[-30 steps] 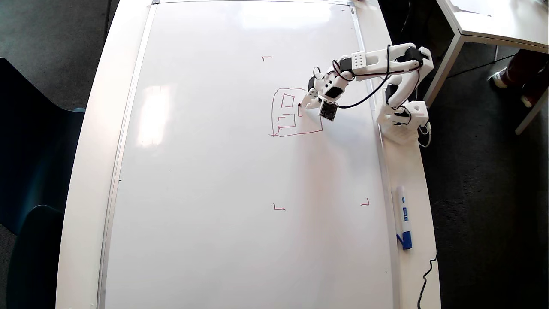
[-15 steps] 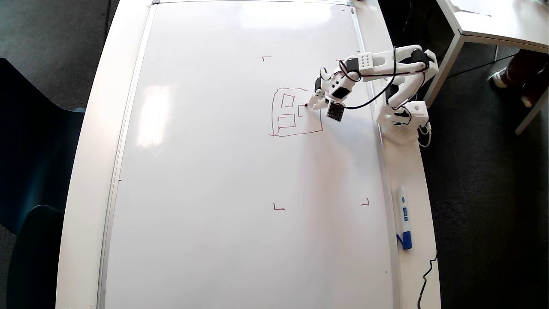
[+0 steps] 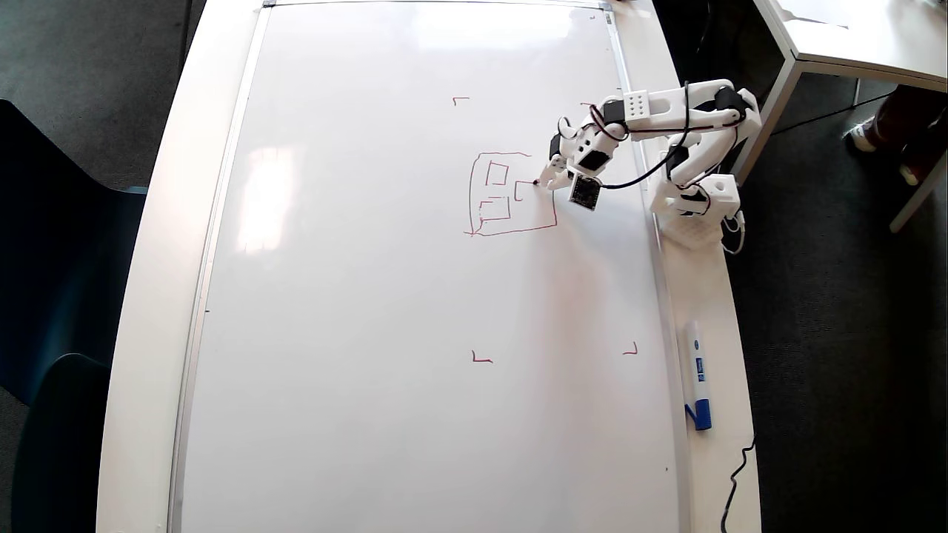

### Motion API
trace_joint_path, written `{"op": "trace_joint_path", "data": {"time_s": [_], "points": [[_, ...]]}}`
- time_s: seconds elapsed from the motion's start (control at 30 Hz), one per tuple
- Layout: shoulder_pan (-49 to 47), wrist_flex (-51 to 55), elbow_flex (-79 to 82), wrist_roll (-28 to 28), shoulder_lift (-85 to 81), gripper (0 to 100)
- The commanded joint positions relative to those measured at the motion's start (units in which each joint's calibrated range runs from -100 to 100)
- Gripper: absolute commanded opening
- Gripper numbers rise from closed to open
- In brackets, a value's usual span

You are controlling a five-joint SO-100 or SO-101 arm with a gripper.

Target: Draw on a whiteboard a robot head using a pen attached to the gripper

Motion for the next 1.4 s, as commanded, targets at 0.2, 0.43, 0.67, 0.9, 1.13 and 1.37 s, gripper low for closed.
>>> {"op": "trace_joint_path", "data": {"time_s": [0.2, 0.43, 0.67, 0.9, 1.13, 1.37], "points": [[-4.2, 0.7, 0.1, -0.2, -1.0, 1], [-6.1, 0.7, -0.2, -0.3, -0.9, 1], [-6.7, -0.1, -0.8, -0.4, -0.2, 1], [-6.3, -2.3, -1.8, -0.4, 0.0, 1], [-6.3, -3.2, -6.9, -0.4, 6.6, 1], [-6.3, -3.5, -10.4, -0.4, 9.7, 1]]}}
